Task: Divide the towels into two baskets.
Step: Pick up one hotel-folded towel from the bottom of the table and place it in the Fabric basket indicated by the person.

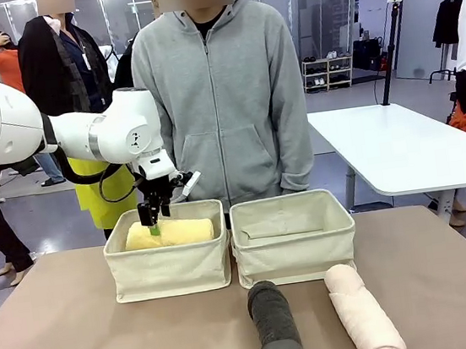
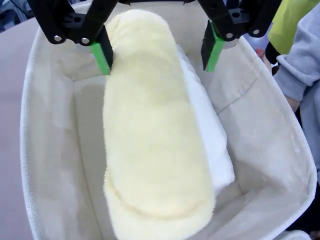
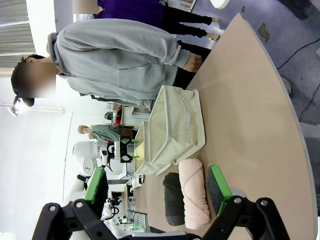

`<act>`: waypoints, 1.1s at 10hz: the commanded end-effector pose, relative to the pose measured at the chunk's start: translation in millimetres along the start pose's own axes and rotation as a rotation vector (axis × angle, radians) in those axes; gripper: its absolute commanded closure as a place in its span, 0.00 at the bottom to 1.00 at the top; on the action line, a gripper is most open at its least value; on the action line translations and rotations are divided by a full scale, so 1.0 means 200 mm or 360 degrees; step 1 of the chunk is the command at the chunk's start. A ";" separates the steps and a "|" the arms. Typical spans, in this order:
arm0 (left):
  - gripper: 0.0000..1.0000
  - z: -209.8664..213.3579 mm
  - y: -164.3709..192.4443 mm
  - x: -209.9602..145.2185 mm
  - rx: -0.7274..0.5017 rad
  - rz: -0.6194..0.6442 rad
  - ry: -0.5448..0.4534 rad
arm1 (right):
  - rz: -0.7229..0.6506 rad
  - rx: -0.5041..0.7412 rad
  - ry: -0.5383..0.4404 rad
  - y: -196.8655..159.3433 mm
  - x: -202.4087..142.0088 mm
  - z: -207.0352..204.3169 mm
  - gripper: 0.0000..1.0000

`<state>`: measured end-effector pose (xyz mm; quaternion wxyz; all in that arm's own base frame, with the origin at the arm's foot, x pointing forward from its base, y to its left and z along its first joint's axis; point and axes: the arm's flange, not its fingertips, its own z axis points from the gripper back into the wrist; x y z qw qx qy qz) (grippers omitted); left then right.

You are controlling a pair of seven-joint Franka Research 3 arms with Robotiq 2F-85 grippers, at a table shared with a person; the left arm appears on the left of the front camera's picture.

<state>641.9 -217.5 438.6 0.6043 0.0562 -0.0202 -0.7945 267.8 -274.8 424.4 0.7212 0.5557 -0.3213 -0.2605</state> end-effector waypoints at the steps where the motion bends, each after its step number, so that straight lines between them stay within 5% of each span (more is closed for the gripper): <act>1: 0.00 0.05 -0.02 -0.02 -0.0018 0.0067 0.0016 | 0.0011 0.0033 -0.0014 0.01 -0.01 0.01 0.00; 11: 0.00 0.01 0.00 -0.01 0.0000 0.0024 0.0001 | 0.0011 0.0033 -0.0014 0.01 -0.01 0.01 0.00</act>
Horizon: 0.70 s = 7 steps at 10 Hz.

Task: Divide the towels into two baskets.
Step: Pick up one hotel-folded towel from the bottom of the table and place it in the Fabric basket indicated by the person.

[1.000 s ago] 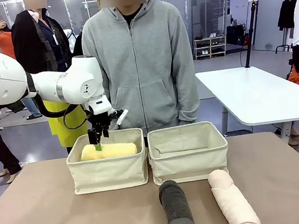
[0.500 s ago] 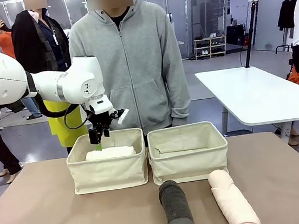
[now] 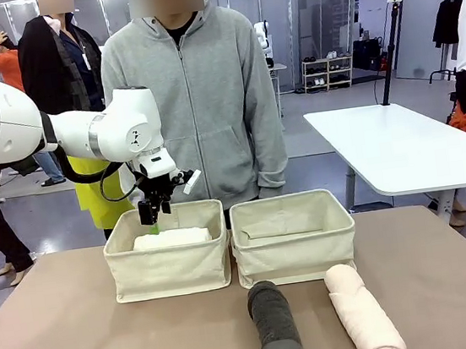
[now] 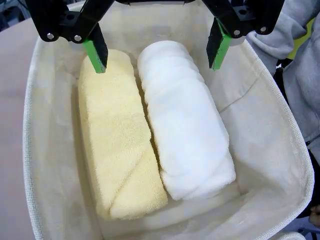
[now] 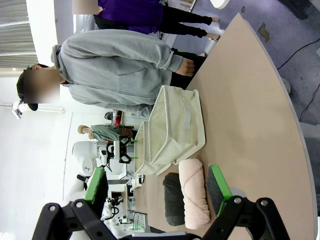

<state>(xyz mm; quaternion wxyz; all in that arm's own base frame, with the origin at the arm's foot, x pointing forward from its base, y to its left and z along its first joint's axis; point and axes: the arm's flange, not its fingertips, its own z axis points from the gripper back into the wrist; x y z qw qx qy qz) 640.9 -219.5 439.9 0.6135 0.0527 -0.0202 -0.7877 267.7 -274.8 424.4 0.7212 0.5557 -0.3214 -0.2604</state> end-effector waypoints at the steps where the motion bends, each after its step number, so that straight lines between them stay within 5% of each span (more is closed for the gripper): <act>1: 0.00 0.00 0.00 -0.02 0.0008 -0.0012 0.0008 | 0.0011 0.0033 -0.0014 0.01 -0.01 0.01 0.00; 4: 0.01 0.00 0.00 0.00 0.0000 0.0000 0.0000 | 0.0011 0.0033 -0.0014 0.01 -0.01 0.01 0.00; 7: 0.00 0.39 -0.35 -0.35 -0.0273 0.0228 -0.0575 | 0.0011 0.0033 -0.0014 0.01 -0.01 0.01 0.00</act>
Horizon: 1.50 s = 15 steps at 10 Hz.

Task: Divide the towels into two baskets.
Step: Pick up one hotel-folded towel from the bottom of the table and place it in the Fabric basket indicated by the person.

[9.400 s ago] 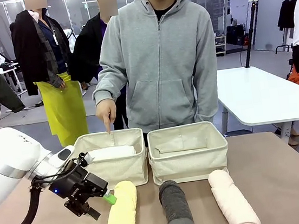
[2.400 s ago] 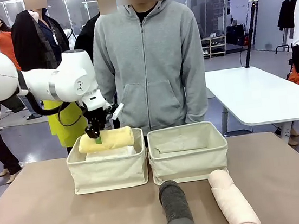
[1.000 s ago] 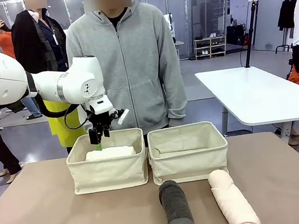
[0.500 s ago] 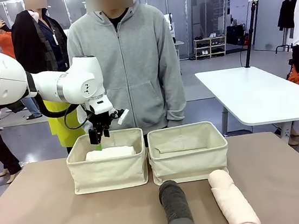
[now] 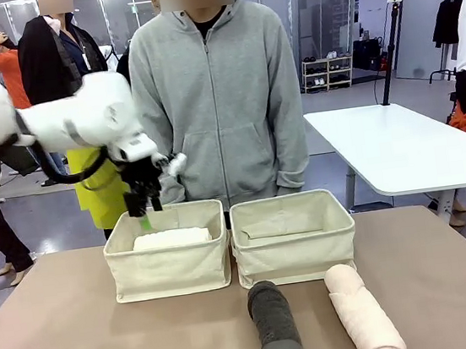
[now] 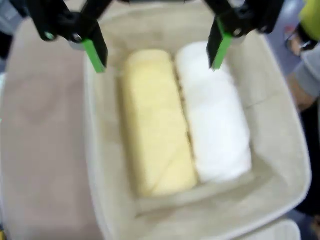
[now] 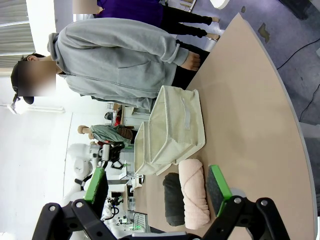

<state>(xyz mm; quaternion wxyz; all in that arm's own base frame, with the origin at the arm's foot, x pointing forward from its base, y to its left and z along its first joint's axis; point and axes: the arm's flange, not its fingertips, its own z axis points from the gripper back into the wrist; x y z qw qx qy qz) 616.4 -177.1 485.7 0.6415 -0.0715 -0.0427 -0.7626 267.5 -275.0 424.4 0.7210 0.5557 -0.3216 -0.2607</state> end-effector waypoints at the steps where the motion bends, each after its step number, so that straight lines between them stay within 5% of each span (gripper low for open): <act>1: 0.00 0.25 -0.36 -0.23 -0.0076 0.0132 -0.0290 | 0.0011 0.0033 -0.0013 0.01 -0.01 0.01 0.00; 6: 0.00 0.37 -1.00 -0.56 -0.0204 0.0516 -0.0776 | 0.0011 0.0033 -0.0013 0.01 -0.01 0.01 0.00; 8: 0.00 0.33 -1.20 -0.82 -0.0261 0.0828 -0.1044 | 0.0011 0.0033 -0.0013 0.01 -0.01 0.01 0.00; 11: 0.00 0.10 -1.48 -1.45 -0.0405 0.1423 -0.1550 | 0.0011 0.0033 -0.0013 0.01 -0.01 0.01 0.00; 15: 0.00 -0.20 -1.53 -1.70 -0.0657 0.1392 -0.1870 | 0.0011 0.0033 -0.0013 0.01 -0.01 0.01 0.00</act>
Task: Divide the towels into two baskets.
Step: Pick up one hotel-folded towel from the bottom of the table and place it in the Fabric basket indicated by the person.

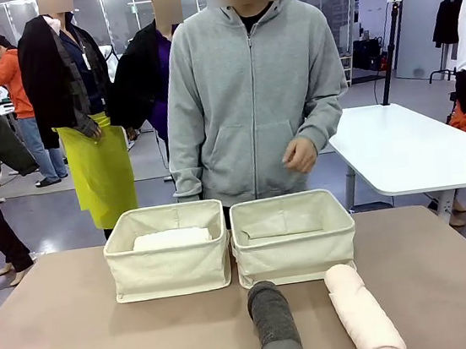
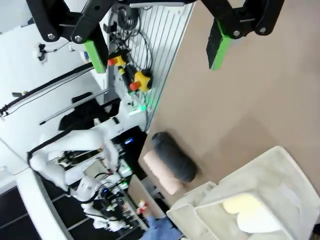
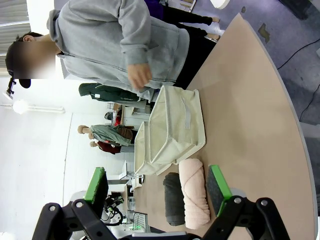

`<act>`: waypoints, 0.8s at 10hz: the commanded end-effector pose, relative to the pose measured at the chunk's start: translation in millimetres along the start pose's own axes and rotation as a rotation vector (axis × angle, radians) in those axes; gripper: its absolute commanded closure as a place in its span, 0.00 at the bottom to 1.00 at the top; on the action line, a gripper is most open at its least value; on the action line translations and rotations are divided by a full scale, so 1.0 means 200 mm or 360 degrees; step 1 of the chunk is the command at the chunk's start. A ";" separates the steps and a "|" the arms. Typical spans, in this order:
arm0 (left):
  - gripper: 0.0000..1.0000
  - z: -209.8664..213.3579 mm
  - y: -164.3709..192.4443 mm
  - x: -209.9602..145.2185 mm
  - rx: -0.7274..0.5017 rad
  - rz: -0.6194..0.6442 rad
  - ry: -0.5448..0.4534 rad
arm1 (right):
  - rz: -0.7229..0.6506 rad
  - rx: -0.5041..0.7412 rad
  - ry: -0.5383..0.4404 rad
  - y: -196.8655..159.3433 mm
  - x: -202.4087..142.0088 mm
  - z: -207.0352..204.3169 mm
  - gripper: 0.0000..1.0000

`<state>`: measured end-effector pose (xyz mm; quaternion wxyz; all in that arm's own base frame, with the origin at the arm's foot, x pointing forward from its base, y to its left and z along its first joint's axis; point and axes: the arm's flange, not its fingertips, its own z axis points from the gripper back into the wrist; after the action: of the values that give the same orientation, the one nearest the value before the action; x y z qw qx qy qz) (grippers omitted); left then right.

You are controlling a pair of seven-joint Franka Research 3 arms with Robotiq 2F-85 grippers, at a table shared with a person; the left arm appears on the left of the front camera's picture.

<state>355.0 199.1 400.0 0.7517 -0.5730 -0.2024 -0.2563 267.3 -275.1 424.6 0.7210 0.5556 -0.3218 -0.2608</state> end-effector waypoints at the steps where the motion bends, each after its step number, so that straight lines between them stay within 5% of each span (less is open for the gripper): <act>1: 0.00 -0.01 0.10 0.04 -0.0109 -0.0024 0.0006 | 0.0011 0.0033 -0.0012 0.01 0.00 0.01 0.00; 8: 0.00 -0.04 0.07 0.00 -0.0058 0.0006 -0.0007 | 0.0011 0.0033 -0.0012 0.01 0.00 0.01 0.00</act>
<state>369.6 196.5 383.2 0.7412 -0.5865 -0.2008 -0.2575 267.3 -275.0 424.5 0.7210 0.5556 -0.3217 -0.2608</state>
